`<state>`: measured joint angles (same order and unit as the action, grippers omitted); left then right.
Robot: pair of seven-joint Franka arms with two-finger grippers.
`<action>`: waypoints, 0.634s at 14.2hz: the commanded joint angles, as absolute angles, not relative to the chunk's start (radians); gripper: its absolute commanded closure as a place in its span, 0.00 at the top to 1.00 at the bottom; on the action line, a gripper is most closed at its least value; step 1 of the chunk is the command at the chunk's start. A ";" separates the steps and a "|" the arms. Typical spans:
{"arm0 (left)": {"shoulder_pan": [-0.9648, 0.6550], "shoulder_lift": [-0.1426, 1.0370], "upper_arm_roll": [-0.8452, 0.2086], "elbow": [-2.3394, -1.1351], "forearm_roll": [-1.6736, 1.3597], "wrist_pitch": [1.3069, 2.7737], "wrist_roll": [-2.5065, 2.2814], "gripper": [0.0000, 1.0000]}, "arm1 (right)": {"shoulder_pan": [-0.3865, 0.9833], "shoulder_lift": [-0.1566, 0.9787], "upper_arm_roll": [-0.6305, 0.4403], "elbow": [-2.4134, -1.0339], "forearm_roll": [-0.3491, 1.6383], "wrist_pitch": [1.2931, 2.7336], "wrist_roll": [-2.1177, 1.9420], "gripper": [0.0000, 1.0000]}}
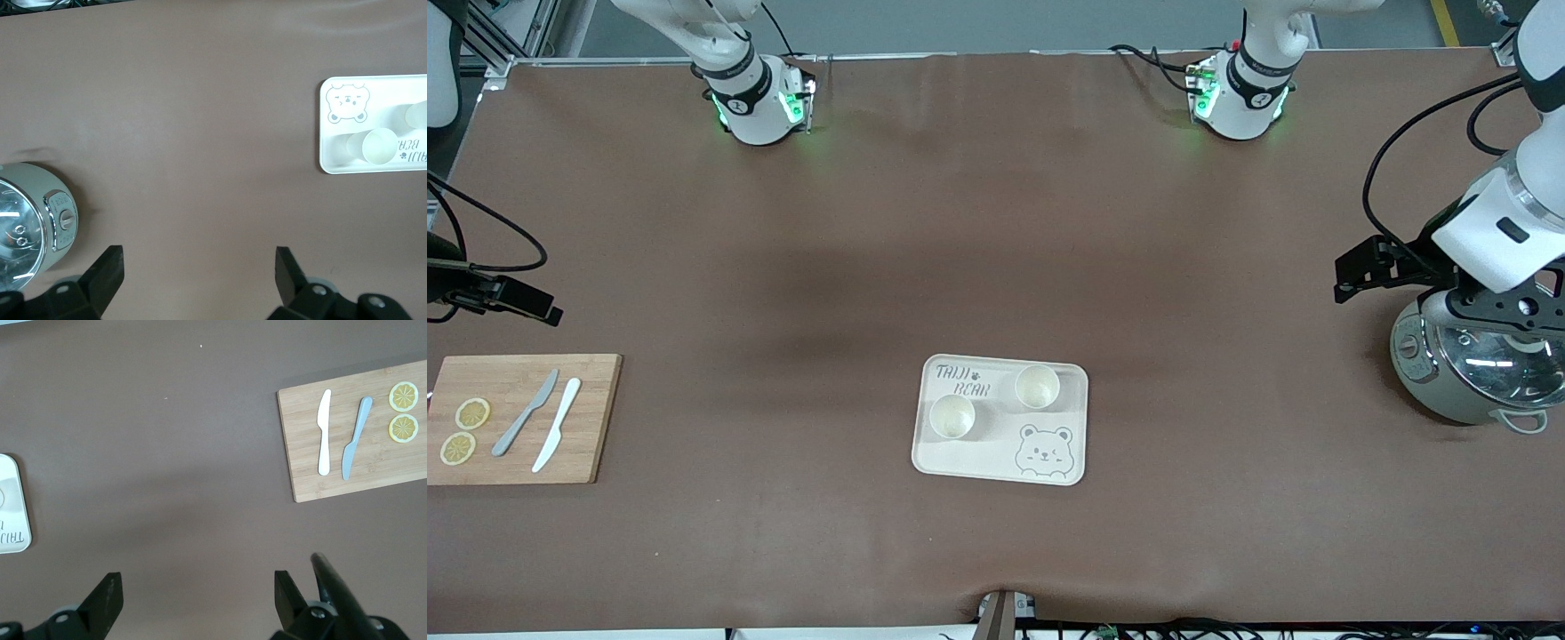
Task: Place white IKEA cup upright on tray with both arms
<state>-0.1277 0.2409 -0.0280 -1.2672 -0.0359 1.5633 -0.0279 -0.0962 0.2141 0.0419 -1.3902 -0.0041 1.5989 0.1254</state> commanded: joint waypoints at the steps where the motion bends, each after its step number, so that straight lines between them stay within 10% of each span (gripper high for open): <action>1: -0.123 0.219 -0.035 -1.281 -0.043 1.555 -0.032 1.00 | -0.113 0.196 0.048 -1.408 -0.003 1.597 0.117 1.00; 9: -0.124 0.235 -0.051 -1.287 0.089 1.490 0.084 1.00 | -0.117 0.196 0.048 -1.410 0.002 1.597 0.112 1.00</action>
<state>-0.1324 0.2415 -0.0405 -1.2830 0.0643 1.5100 0.0570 -0.1016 0.2141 0.0396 -1.3932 -0.0040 1.5989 0.1254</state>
